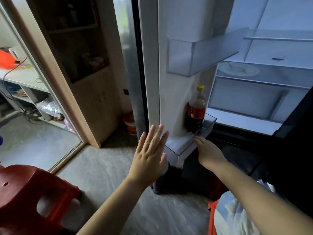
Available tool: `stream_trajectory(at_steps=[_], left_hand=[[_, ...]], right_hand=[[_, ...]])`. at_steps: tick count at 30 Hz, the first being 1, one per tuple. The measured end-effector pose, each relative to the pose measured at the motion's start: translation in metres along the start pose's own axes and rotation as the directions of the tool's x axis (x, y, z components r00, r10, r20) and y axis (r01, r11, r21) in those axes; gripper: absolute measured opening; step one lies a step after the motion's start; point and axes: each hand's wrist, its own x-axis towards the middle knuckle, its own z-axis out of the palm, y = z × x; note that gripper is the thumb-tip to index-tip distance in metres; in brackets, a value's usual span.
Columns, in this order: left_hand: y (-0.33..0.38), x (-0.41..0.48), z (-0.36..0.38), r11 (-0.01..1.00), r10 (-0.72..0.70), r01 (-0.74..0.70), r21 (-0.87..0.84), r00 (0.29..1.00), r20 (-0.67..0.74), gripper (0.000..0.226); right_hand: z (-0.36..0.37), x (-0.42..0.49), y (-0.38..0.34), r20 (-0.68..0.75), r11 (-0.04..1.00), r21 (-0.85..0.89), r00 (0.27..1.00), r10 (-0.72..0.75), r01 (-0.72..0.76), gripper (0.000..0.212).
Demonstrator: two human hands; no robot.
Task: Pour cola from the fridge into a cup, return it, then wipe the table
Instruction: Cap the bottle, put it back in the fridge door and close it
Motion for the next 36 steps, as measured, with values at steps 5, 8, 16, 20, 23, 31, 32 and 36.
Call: stream_trajectory(at_steps=[5, 8, 16, 20, 23, 31, 32, 36], left_hand=[[-0.012, 0.014, -0.014, 0.995, -0.019, 0.016, 0.1, 0.999, 0.034, 0.071], [-0.001, 0.016, -0.01, 0.989, 0.076, -0.083, 0.121, 0.995, 0.064, 0.07], [0.062, 0.025, 0.022, 0.974, 0.208, -0.204, 0.101, 0.978, -0.033, 0.08], [0.109, 0.033, 0.037, 0.969, 0.247, -0.244, 0.036, 0.963, -0.106, 0.065], [0.135, 0.04, 0.046, 0.943, 0.33, -0.326, 0.062, 0.941, -0.076, 0.062], [0.158, 0.076, 0.054, 0.862, 0.489, -0.472, 0.184, 0.87, -0.062, 0.081], [0.162, 0.082, 0.055, 0.859, 0.496, -0.477, 0.187, 0.866, -0.071, 0.079], [0.187, 0.112, 0.056, 0.862, 0.484, -0.474, 0.178, 0.875, -0.011, 0.082]], right_hand=[[-0.005, -0.014, 0.017, -0.026, 0.999, -0.022, 0.999, 0.03, -0.031, 0.061], [-0.015, -0.021, 0.019, -0.217, 0.982, 0.187, 0.974, 0.065, -0.024, 0.043], [-0.105, -0.071, -0.036, -0.745, 0.877, -0.169, 0.524, -0.413, 0.45, 0.042], [-0.133, -0.073, -0.037, -0.648, 0.885, -0.234, 0.614, -0.45, 0.402, 0.047], [-0.151, -0.075, -0.017, -0.649, 0.919, -0.252, 0.651, -0.394, 0.304, 0.051], [-0.173, -0.096, 0.07, -0.693, 0.964, -0.196, 0.67, -0.267, 0.181, 0.053], [-0.176, -0.097, 0.081, -0.701, 0.968, -0.175, 0.668, -0.251, 0.181, 0.054], [-0.188, -0.099, 0.122, -0.706, 0.975, -0.106, 0.676, -0.212, 0.195, 0.055]])
